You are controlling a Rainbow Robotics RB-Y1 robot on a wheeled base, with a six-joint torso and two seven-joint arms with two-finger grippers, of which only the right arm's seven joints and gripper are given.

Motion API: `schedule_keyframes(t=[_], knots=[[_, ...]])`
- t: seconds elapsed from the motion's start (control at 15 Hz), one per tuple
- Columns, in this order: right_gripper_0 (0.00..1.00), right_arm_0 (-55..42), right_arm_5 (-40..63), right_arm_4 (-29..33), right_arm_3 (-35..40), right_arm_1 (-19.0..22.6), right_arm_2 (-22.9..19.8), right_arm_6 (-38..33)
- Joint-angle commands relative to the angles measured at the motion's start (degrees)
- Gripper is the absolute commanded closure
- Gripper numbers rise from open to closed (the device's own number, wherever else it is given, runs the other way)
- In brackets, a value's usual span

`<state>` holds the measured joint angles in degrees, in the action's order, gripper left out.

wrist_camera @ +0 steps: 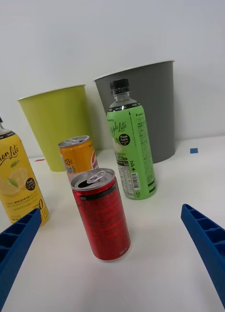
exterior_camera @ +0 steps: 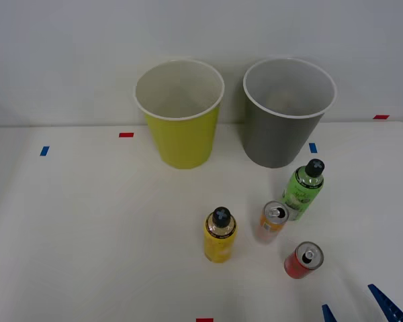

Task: Put cans in the gray bin, plastic bottles in the light green bin

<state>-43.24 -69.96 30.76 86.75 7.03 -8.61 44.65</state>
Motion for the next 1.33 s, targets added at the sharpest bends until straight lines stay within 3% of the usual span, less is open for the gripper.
schedule_keyframes(t=[0.07,0.53,0.73,0.93,1.33], knots=[[0.0,0.0,0.0,0.0,0.0,0.0,0.0,0.0],[0.0,0.6,0.6,0.3,-1.6,-0.3,0.6,0.0],[0.0,-0.6,-0.7,-10.7,-2.8,1.6,6.9,1.6],[0.0,-0.5,-1.1,-13.9,-2.1,2.2,7.2,14.0],[0.0,0.6,3.8,-13.3,-2.1,5.7,8.6,22.7]])
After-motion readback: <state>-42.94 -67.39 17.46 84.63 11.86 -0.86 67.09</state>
